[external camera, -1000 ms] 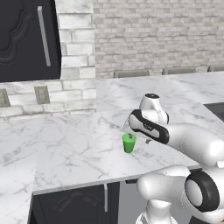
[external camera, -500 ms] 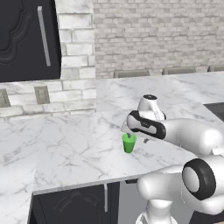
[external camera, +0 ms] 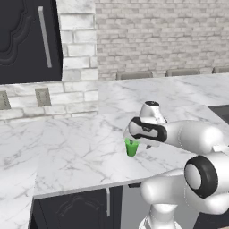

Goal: Place the pitcher and cup on the dining counter for serving.

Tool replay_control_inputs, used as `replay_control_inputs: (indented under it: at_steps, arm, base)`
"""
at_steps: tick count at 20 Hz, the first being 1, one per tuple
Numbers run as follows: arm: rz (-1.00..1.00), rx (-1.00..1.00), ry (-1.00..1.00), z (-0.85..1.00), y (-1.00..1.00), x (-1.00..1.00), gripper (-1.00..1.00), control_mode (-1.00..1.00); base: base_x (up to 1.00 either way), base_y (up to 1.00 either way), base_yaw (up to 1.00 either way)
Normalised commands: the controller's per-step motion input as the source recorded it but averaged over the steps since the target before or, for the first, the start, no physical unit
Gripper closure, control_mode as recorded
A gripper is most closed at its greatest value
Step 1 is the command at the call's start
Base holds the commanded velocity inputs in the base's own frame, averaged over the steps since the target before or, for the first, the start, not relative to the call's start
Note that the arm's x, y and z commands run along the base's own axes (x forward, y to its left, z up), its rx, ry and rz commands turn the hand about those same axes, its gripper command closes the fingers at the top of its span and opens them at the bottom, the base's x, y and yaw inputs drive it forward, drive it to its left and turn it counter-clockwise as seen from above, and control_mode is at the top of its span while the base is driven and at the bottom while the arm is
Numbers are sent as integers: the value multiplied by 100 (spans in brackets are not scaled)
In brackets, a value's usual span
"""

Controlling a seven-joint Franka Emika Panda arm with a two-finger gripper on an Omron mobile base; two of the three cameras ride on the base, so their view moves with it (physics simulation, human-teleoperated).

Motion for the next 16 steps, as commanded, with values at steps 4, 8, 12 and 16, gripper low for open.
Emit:
replay_control_inputs:
  at_steps: [4,8,12,16]
  arm:
    - [0,0,1,-51,0,0,-100,-100]
    - [0,0,1,-46,0,0,100,-100]
    - [0,0,5,-8,0,0,100,-100]
    - [0,0,0,0,0,0,100,-100]
  base:
    - [0,0,0]
    - [0,0,0]
    - [0,0,0]
    - [0,0,0]
